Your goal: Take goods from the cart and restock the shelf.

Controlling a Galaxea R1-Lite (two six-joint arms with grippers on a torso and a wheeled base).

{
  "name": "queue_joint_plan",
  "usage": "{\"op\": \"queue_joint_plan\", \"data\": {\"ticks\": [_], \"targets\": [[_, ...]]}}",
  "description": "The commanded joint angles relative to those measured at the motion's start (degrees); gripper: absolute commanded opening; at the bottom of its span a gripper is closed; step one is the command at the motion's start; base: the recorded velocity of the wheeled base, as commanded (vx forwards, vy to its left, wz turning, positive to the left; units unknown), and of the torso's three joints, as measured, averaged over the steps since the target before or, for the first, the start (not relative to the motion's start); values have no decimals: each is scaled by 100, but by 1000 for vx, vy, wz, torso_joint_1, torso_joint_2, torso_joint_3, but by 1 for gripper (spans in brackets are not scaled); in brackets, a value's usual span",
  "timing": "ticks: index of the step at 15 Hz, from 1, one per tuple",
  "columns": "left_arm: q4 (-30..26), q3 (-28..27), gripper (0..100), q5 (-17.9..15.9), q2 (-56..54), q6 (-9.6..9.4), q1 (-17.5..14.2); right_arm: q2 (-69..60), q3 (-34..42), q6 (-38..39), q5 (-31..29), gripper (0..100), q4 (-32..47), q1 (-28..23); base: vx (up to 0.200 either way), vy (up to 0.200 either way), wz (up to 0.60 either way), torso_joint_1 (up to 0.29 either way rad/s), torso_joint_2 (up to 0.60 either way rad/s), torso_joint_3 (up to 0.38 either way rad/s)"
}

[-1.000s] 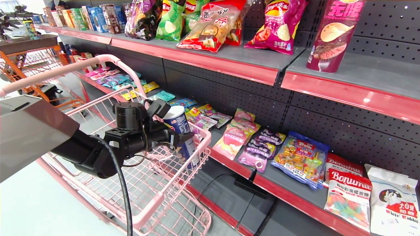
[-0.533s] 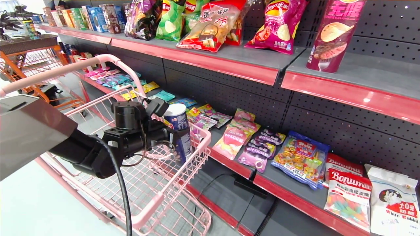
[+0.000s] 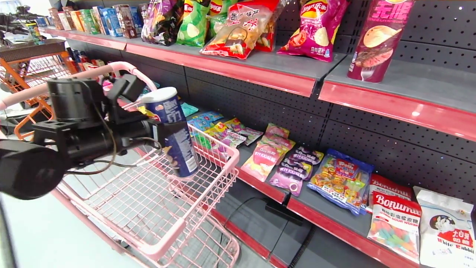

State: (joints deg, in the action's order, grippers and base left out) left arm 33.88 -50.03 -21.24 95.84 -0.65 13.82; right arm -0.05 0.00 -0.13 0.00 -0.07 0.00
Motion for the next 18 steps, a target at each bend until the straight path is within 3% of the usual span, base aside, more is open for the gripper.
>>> {"op": "queue_joint_plan", "data": {"ticks": [1,4,9,12,13,16,18], "targets": [[-1041,64,0,5,-1815,179,-328,5,0,5,0,100,-1,9,0,0,0,0,0,0],[-2149,433,0,-39,-3335,188,-556,5,0,-4,-9,100,-1,0,0,0,0,0,0,0],[-2746,1197,0,-3,-5462,161,-565,5,0,-4,-44,100,-1,0,0,0,0,0,0,0],[-2983,1276,0,550,-5849,161,-697,5,0,5,-44,100,-1,0,0,0,0,0,0,0],[-2940,1654,0,1025,-6016,135,-732,5,0,13,-53,100,-1,0,0,0,0,0,0,0],[-3001,2252,0,1051,-6860,56,-732,5,0,-4,-44,100,-1,0,0,0,0,0,0,0],[-3036,2296,0,1043,-7273,56,-732,5,0,5,-44,100,-1,0,0,0,0,0,0,0]]}}
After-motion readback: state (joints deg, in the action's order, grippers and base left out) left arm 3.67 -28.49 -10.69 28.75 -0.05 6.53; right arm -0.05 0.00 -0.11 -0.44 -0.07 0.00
